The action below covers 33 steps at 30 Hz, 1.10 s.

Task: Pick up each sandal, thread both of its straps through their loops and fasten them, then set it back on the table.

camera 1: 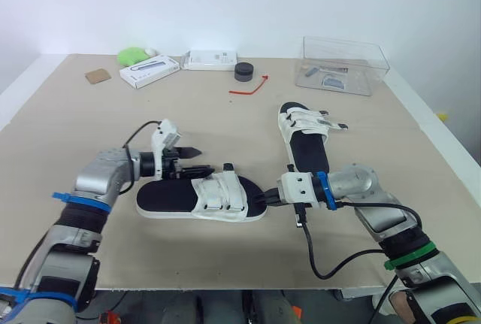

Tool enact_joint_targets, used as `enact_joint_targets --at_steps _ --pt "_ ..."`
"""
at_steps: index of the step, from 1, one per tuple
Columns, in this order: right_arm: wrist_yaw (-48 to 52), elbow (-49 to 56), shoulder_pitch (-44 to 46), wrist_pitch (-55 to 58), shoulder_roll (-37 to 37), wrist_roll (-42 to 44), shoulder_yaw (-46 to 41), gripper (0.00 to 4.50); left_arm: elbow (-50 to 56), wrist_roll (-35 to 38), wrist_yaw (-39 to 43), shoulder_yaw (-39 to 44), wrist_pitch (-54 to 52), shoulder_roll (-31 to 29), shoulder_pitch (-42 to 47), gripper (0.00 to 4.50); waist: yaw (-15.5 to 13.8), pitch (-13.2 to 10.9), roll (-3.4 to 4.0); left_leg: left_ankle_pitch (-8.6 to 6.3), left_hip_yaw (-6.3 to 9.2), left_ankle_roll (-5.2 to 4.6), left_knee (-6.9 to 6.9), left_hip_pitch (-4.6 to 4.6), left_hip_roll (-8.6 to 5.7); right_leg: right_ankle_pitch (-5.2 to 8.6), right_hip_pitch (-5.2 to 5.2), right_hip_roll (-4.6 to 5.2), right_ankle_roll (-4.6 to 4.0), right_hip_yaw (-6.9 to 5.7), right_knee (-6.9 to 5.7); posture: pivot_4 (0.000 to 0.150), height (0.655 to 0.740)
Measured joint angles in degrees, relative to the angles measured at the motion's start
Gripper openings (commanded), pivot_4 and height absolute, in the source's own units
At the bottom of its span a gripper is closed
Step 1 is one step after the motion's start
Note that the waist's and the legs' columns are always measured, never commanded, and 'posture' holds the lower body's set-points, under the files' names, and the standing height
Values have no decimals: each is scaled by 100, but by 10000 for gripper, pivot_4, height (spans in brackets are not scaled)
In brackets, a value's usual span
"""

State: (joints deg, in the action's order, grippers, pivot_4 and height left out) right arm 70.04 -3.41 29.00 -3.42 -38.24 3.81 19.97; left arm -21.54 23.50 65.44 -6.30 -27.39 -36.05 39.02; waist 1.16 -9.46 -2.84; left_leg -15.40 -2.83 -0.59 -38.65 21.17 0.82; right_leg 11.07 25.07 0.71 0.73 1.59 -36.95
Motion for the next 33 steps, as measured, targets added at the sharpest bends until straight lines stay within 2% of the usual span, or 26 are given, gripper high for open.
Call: enact_joint_targets --at_steps 1,2,3,4,6,7,8,9,10,11,13,16,18,21,28,29,30,33 --pt "10 51 -34 231 -1 123 -38 3143 0 -29 217 146 251 -275 7 44782 0 -2 -3 0 1 0 0 6 2 0 5 0 -1 -1 0 1500 7400" --pt "17 129 -68 535 -4 286 -114 8150 23 -41 384 275 380 -490 9 45000 -1 -2 -3 0 0 0 0 11 1 1 8 4 -3 -2 0 1500 7400" --pt "17 129 -68 535 -4 286 -114 10103 23 -41 384 275 380 -490 9 45000 -3 -2 -3 0 1 0 0 13 1 1 8 6 -3 -4 0 1500 7400" --pt "25 207 -128 1036 -31 535 -291 15205 155 -35 569 444 474 -701 -45 45000 -23 -2 -1 -2 10 -2 1 22 -8 3 11 22 -8 -16 0 1500 7400" --pt "65 390 -377 1946 -215 1144 -722 21573 627 -2 933 494 622 -1028 -377 45000 -30 -4 0 -11 12 -8 2 42 -19 3 23 40 -22 -25 1 1500 7400" --pt "65 514 -557 2377 -358 1510 -1075 26561 901 -61 1116 482 846 -1155 -657 45000 -32 -6 3 -26 11 -19 1 44 -22 13 24 63 -22 -27 1 1500 7400" --pt "67 548 -593 2446 -390 1584 -1159 26561 952 -70 1156 475 891 -1179 -721 45000 -32 -7 5 -33 9 -19 1 47 -23 17 27 67 -23 -29 2 1500 7400" --pt "67 690 -735 2708 -531 1861 -1477 33325 1103 -159 1284 419 1121 -1230 -934 45000 -31 -8 6 -47 9 -20 0 48 -22 27 28 74 -27 -38 3 1500 7400" --pt "65 856 -893 2944 -655 2158 -1841 35609 1214 -300 1394 328 1442 -1228 -1100 45000 -36 -9 7 -57 19 -19 1 51 -21 35 28 77 -33 -49 4 1500 7400" --pt "47 1045 -1049 3182 -765 2476 -2226 39701 1279 -459 1471 179 1818 -1189 -1197 45000 -41 -9 8 -61 32 -18 1 55 -19 39 27 78 -38 -53 5 1500 7400" --pt "18 1135 -1092 3319 -811 2642 -2421 43603 1297 -538 1511 99 2007 -1134 -1233 45000 -55 -9 7 -64 40 -17 0 58 -17 40 27 70 -40 -57 5 1500 7400" --pt "-191 1409 -1252 3621 -845 3047 -2940 43603 1304 -727 1560 -214 2575 -720 -1081 45000 -72 -10 9 -64 63 -17 -3 69 -13 44 27 44 -40 -58 5 1500 7400" --pt "-268 1466 -1297 3680 -894 3070 -2963 43603 1235 -837 1591 -312 2752 -601 -974 45000 -69 -10 10 -63 62 -18 -4 69 -11 46 27 33 -36 -57 5 1500 7400" --pt "-498 1710 -1476 3730 -936 3072 -3011 43603 710 -1167 1488 -552 3275 -85 -583 45000 -85 -11 14 -61 65 -21 -21 76 -13 45 24 20 -31 -57 0 1500 7400" --pt "-825 2021 -1579 3839 -911 3270 -3157 43603 153 -1347 1464 -689 3716 378 -280 45000 -86 -11 15 -61 65 -22 -44 87 -14 40 24 23 -19 -59 0 1500 7400" --pt "-892 2079 -1588 3910 -907 3376 -3204 45000 84 -1353 1475 -702 3768 440 -252 39787 -85 -11 15 -63 66 -24 -50 89 -14 39 23 22 -18 -58 -1 1500 7400" --pt "-966 2176 -1600 4008 -893 3515 -3258 45000 -27 -1356 1494 -716 3820 537 -216 37743 -85 -11 16 -65 67 -28 -59 92 -14 38 23 22 -18 -59 -2 1500 7400" --pt "-1069 2309 -1649 4131 -889 3683 -3349 45000 -123 -1349 1477 -734 3827 670 -198 24967 -87 -10 16 -66 76 -29 -75 103 -14 37 23 23 -15 -59 -4 1500 7400"
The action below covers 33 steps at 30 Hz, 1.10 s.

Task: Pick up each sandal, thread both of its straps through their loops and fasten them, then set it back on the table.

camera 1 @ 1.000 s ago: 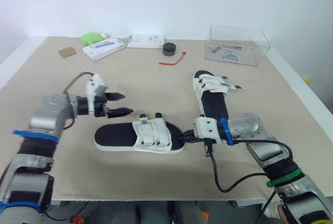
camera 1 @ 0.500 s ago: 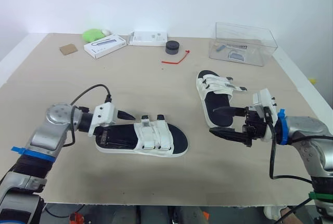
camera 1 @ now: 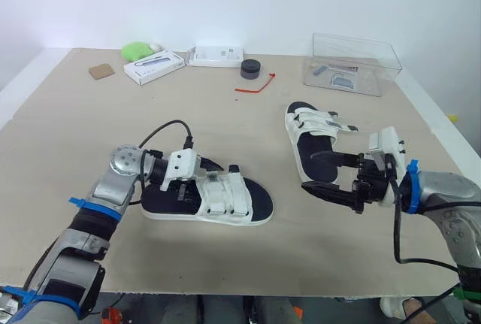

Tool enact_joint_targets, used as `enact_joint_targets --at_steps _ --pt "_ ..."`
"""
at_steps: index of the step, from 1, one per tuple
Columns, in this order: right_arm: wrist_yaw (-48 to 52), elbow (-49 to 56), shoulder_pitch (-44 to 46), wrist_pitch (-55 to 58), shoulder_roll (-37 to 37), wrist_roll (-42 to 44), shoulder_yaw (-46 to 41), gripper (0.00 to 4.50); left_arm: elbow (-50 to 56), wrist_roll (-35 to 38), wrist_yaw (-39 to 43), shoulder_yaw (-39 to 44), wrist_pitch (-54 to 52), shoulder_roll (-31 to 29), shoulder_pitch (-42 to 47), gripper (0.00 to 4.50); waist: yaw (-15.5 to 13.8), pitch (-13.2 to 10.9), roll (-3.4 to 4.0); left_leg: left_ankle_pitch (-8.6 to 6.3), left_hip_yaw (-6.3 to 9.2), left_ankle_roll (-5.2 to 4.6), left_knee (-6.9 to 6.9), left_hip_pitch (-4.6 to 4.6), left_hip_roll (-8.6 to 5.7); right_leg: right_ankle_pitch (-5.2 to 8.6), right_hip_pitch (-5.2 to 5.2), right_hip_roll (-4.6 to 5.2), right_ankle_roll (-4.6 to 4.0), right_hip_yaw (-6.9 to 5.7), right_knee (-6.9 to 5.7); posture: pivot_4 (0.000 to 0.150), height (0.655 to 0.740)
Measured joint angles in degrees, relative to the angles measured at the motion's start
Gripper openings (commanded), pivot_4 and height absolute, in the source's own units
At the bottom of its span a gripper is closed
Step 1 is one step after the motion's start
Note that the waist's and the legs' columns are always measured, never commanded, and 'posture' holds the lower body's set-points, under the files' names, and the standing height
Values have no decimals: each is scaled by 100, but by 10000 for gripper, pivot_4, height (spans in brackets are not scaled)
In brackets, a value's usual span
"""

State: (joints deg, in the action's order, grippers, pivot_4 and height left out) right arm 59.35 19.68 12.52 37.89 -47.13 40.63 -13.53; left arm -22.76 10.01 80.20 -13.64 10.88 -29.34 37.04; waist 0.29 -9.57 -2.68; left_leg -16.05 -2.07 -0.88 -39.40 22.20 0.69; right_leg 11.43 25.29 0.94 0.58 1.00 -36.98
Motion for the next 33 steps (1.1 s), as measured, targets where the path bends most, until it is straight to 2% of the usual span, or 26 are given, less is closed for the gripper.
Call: enact_joint_targets --at_steps 1,6,12,16,20,23,25,26,31,32,33 --pt "-45 54 -21 43 0 68 -30 45000 -39 0 3 0 5 17 51 22186 0 0 0 0 1 0 -2 0 0 -1 -1 0 2 0 0 1500 7400" --pt "-107 134 9 -143 67 96 -11 45000 -154 -3 -134 88 44 83 204 725 1 1 1 0 -2 0 -10 -2 1 -5 -3 -5 14 -1 0 1500 7400" --pt "-34 145 578 -1078 377 -359 382 45000 -173 -103 -740 180 -270 142 219 725 2 1 3 6 -3 -8 -18 -3 3 -2 -4 -6 43 -1 -2 1500 7400" --pt "113 143 768 -1224 469 -354 566 45000 -162 -308 -1255 259 -399 92 222 725 5 0 5 8 -7 -9 -19 -5 3 -9 -3 -6 37 1 -4 1500 7400" --pt "364 110 888 -1222 448 -281 735 45000 -349 -965 -2699 352 -876 -10 479 725 0 -1 4 10 0 -11 -23 -1 5 -30 -4 -6 8 -1 -5 1500 7400" --pt "521 -90 921 -1342 440 -456 930 45000 -842 -1419 -4510 814 -1997 2 960 725 26 -7 -6 12 -4 -12 -27 2 10 -35 1 -11 19 -3 -3 1500 7400" --pt "554 -355 989 -1444 475 -613 1047 45000 -1126 -1466 -5668 1404 -2818 -48 1237 725 74 -7 -5 11 -7 -12 -25 4 12 -38 3 -3 14 -1 -3 1500 7400" --pt "551 -598 1115 -1458 608 -652 1114 45000 -1417 -1449 -6540 1888 -3399 -71 1334 725 87 -6 -5 7 -7 -8 -19 6 10 -45 8 15 3 -9 -5 1500 7400" --pt "634 -967 1512 -1550 764 -730 1271 45000 -1625 -1208 -6999 2276 -3694 100 1310 725 29 -7 -6 3 1 1 -21 26 -9 -47 15 56 3 -28 0 1500 7400" --pt "677 -1052 1589 -1571 790 -745 1309 45000 -1628 -1141 -7030 2329 -3664 133 1310 7715 22 -7 -6 3 0 1 -21 27 -10 -49 14 60 5 -29 2 1500 7400" --pt "684 -1076 1603 -1579 796 -758 1321 45000 -1634 -1109 -7034 2338 -3650 137 1310 12668 11 -7 -7 3 1 1 -23 27 -10 -49 13 61 4 -30 2 1500 7400"
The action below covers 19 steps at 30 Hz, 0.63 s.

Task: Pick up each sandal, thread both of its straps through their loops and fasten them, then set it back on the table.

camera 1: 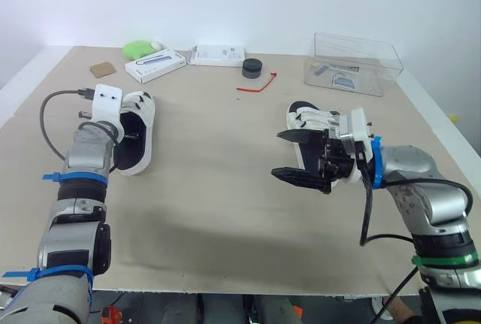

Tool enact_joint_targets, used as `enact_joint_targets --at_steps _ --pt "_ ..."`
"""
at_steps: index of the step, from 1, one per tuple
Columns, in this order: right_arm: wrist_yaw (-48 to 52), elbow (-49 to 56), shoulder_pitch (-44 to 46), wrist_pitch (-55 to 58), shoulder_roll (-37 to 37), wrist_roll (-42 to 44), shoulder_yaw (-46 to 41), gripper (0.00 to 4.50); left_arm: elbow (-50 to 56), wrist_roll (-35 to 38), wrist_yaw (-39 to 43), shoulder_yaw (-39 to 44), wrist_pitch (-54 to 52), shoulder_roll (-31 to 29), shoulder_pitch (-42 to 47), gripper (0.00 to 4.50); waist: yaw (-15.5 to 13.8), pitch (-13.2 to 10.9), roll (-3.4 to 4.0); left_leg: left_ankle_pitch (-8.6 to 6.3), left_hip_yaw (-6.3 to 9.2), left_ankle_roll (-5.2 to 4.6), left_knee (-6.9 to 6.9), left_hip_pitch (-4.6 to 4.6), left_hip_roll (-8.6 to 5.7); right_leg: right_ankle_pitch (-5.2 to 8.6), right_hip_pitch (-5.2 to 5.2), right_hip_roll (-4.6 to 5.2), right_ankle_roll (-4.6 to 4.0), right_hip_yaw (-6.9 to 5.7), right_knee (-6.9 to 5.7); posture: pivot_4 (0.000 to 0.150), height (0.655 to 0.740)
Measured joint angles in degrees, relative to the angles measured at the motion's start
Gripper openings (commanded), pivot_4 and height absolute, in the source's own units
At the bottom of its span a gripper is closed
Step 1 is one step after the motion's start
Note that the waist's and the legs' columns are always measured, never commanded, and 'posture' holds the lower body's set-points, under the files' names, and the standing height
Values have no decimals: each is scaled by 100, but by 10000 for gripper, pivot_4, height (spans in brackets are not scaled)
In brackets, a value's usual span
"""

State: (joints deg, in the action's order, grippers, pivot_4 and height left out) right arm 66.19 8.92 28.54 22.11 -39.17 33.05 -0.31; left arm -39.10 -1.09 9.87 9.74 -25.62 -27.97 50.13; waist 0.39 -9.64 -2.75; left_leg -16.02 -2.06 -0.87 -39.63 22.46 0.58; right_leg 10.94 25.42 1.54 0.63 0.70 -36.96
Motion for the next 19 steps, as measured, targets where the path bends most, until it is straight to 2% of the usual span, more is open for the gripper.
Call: enact_joint_targets --at_steps 7,9,12,13,14,16,19 --pt "128 -198 82 -84 10 -136 30 45000 173 250 121 30 24 1 -172 43819 -45 0 0 1 0 2 1 -2 4 -4 2 -5 -7 0 -2 1500 7400" --pt "140 -234 102 -90 7 -152 30 45000 659 372 282 30 -35 -5 -446 44534 -41 0 0 2 -2 5 1 -3 5 -5 2 -4 -9 2 -3 1500 7400" --pt "173 -243 -5 -82 -162 -177 -38 45000 2371 779 886 33 -287 -96 -1512 44534 -44 0 1 -1 -4 14 2 -5 7 -5 3 2 -14 3 -4 1500 7400" --pt "175 -243 -18 -81 -176 -177 -46 45000 2417 790 909 33 -296 -102 -1544 44534 -52 0 1 -1 -3 15 2 -5 8 -5 3 3 -14 1 -3 1500 7400" --pt "204 -218 -172 -85 -256 -182 -107 45000 3144 1052 1238 105 -375 -207 -2041 44534 -69 1 1 0 -2 16 2 -5 8 -5 2 3 -15 -1 -1 1500 7400" --pt "221 -212 -392 -84 -345 -183 -199 45000 3777 1319 1572 163 -406 -252 -2455 44534 -73 1 2 0 -2 17 2 -6 8 -3 1 9 -18 -2 -2 1500 7400" --pt "246 -48 -899 -357 -463 -278 -310 45000 5142 2069 2563 169 -386 -480 -3372 44534 -82 0 3 4 -5 22 2 -15 8 -1 -8 13 -22 -9 -3 1500 7400"
